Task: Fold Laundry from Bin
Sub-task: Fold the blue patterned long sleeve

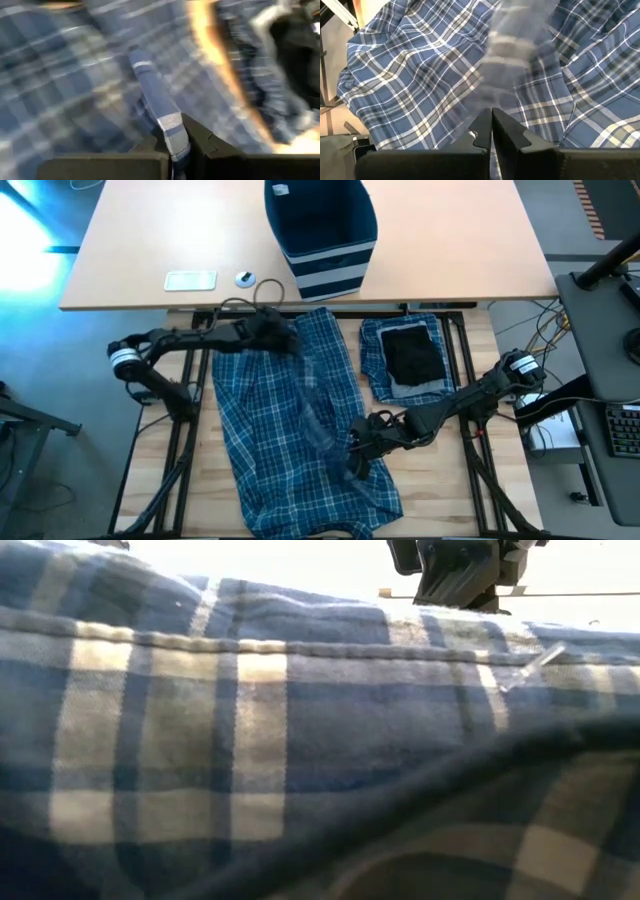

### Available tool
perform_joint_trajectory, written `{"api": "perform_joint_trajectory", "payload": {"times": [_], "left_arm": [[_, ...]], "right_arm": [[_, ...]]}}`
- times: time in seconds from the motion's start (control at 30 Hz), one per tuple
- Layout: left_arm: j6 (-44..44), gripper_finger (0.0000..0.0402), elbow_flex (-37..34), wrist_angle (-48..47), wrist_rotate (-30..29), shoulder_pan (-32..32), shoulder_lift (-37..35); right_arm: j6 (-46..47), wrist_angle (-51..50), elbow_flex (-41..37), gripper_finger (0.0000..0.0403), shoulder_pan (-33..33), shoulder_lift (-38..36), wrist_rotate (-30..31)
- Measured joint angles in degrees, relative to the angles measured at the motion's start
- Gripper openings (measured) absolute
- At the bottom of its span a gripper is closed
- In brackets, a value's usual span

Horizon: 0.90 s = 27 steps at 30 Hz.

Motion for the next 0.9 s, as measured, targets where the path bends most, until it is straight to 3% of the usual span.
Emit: {"api": "perform_joint_trajectory", "payload": {"times": [0.2, 0.33, 0.4, 0.53, 0.67, 0.77, 0.9], "left_arm": [[5.0, 0.0076, -3.2, -0.72, 12.78, 8.82, 2.77], [9.86, 0.015, -3.28, -6.65, 19.14, 9.7, 1.26], [12.33, 0.0187, -2.99, -10.66, 19.36, 8.98, -1.58], [14.15, 0.0242, -2.52, -12.65, 14.37, 6.2, -8.47], [13.0, 0.0264, -2.59, -12.14, 8.19, 3.09, -13.34], [13.06, 0.0266, -2.59, -11.96, 2.81, 0.98, -15.91], [16.36, 0.0264, -2.62, -15.22, -3.48, 0.98, -17.45]], "right_arm": [[1.06, 0.11, 0.0, 0.0009, -1.22, 0.0, 0.0], [1.97, 0.29, 0.0, 0.0009, -2.67, 0.0, 0.06], [2.51, 0.31, 0.13, 0.0009, -3.71, 0.0, 0.09], [0.87, 0.11, 2.07, 0.0009, -6.88, 0.0, 4.0], [-3.4, 2.2, 2.8, 0.0009, -11.85, 0.39, 6.38], [-5.94, 2.9, 2.8, 0.0009, -14.91, 2.01, 4.58], [-8.25, 7.65, 2.8, 0.0009, -16.33, 5.63, -2.58]]}}
